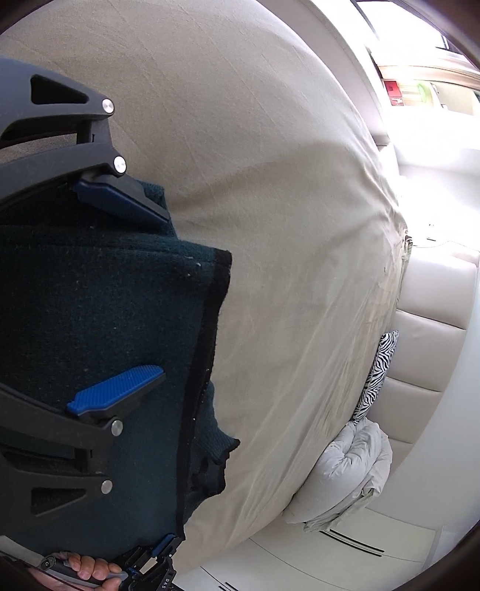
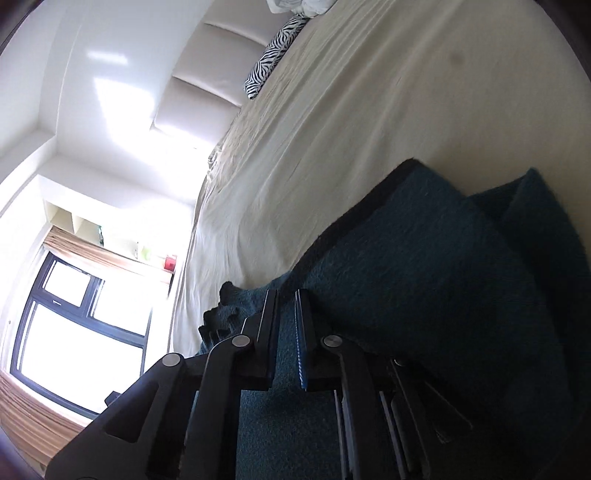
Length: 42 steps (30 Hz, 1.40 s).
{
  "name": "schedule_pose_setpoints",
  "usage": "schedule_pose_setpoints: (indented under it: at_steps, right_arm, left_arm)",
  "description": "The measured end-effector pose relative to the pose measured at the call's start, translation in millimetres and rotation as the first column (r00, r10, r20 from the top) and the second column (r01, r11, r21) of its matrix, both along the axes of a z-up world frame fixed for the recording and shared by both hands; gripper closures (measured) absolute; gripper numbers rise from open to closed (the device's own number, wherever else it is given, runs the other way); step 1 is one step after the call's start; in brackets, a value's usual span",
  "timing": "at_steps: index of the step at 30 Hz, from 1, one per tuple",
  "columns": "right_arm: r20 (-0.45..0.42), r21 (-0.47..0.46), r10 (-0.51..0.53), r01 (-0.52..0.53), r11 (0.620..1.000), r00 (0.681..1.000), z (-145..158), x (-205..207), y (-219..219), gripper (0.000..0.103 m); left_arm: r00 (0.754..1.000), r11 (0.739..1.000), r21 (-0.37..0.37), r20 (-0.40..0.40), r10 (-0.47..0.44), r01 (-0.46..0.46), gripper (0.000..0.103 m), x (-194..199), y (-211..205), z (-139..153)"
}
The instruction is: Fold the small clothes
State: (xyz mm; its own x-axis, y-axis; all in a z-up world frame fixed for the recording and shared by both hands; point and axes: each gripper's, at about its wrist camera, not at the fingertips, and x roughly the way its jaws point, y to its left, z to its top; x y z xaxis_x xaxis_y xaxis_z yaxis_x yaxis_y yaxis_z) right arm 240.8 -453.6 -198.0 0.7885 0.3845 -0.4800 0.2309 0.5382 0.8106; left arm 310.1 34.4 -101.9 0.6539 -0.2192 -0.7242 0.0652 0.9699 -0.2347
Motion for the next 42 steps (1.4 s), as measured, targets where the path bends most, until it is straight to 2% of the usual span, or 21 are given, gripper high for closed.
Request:
schedule_pose_setpoints:
  at_steps: [3,4,6,7,9,11,13,15,18,20,22,24,26,29,32,34,37,38,39,40,42]
  right_arm:
    - [-0.038,-0.054,-0.116,0.114,0.992,0.992,8,-15,-30,0.096]
    - [-0.051,-0.073,-0.154,0.15,0.986,0.987,12,-22,-37,0.091]
    - [-0.082,-0.138,-0.208,0.195,0.971,0.975,28,-39,-39,0.087]
    - [-0.052,-0.12,-0.173,0.166,0.979,0.983,38,-48,-33,0.087]
    - [0.034,-0.091,-0.075,0.078,0.993,0.997,60,-68,-7,0.087]
    - [0.073,-0.105,0.077,-0.069,0.992,0.994,74,-83,36,0.083]
    - [0.066,-0.079,0.223,-0.218,0.973,0.972,71,-92,91,0.076]
    - [0.05,-0.004,0.351,-0.351,0.936,0.935,54,-97,139,0.076]
    - [-0.031,0.057,0.459,-0.457,0.888,0.888,17,-102,190,0.076]
    - [-0.094,0.07,0.44,-0.435,0.898,0.893,-7,-106,194,0.079]
    - [-0.056,0.11,0.378,-0.371,0.922,0.924,-11,-114,170,0.08]
    - [-0.04,0.103,0.255,-0.25,0.963,0.966,-4,-129,126,0.079]
    - [-0.059,0.08,0.116,-0.112,0.991,0.991,-5,-142,79,0.079]
    - [-0.066,0.057,-0.052,0.056,0.997,0.996,1,-172,28,0.077]
    - [-0.073,-0.02,-0.173,0.172,0.985,0.982,16,-193,3,0.077]
    - [-0.05,-0.069,-0.189,0.185,0.98,0.981,31,-202,2,0.076]
    - [-0.011,-0.209,-0.164,0.158,0.965,0.986,58,-205,31,0.072]
    - [0.005,-0.253,-0.148,0.145,0.957,0.989,68,-203,42,0.069]
    - [0.018,-0.296,-0.133,0.132,0.946,0.991,79,-203,50,0.056]
    - [0.035,-0.339,-0.121,0.126,0.932,0.992,88,-197,63,0.05]
    - [0.066,-0.412,-0.08,0.1,0.906,0.995,110,-195,70,0.048]
  left_arm:
    - [1.0,1.0,-0.008,-0.007,-0.001,0.001,0.024,0,2,3]
    - [1.0,1.0,0.001,-0.004,0.003,-0.003,0.024,-3,2,6]
    - [1.0,0.998,0.05,-0.002,0.023,-0.023,0.025,-16,0,15]
    - [0.999,0.997,0.065,0.003,0.032,-0.032,0.025,-28,-2,21]
    - [0.999,1.0,0.014,0.036,0.01,-0.011,0.025,-59,-6,33]
    - [0.998,0.999,-0.024,0.044,-0.046,0.047,0.025,-91,-19,41]
    - [0.992,0.993,-0.009,0.054,-0.115,0.115,0.025,-121,-38,42]
    - [0.984,0.985,0.018,0.027,-0.174,0.174,0.024,-140,-53,32]
    - [0.985,0.983,0.063,-0.032,-0.169,0.171,0.026,-154,-51,7]
    - [0.986,0.985,0.048,-0.027,-0.162,0.164,0.029,-158,-38,6]
    - [0.99,0.99,0.03,-0.031,-0.138,0.139,0.029,-158,-25,9]
    - [0.991,0.992,0.011,-0.044,-0.127,0.128,0.031,-157,-17,9]
    - [0.991,0.992,0.011,-0.04,-0.126,0.127,0.032,-160,-13,10]
    - [0.992,0.992,0.026,-0.034,-0.12,0.121,0.032,-169,-11,9]
    - [0.993,0.993,0.026,-0.031,-0.115,0.115,0.032,-172,-8,13]
    - [0.994,0.994,0.027,-0.034,-0.106,0.107,0.032,-172,-7,15]
    - [0.995,0.995,0.019,-0.028,-0.099,0.099,0.031,-174,-5,20]
    - [0.995,0.995,0.022,-0.025,-0.096,0.097,0.031,-175,-5,22]
    - [0.995,0.995,0.026,-0.021,-0.096,0.097,0.031,-177,-3,23]
    - [0.995,0.995,0.029,-0.017,-0.096,0.096,0.031,-179,0,25]
    - [0.997,0.996,0.042,-0.005,-0.081,0.082,0.029,-182,5,30]
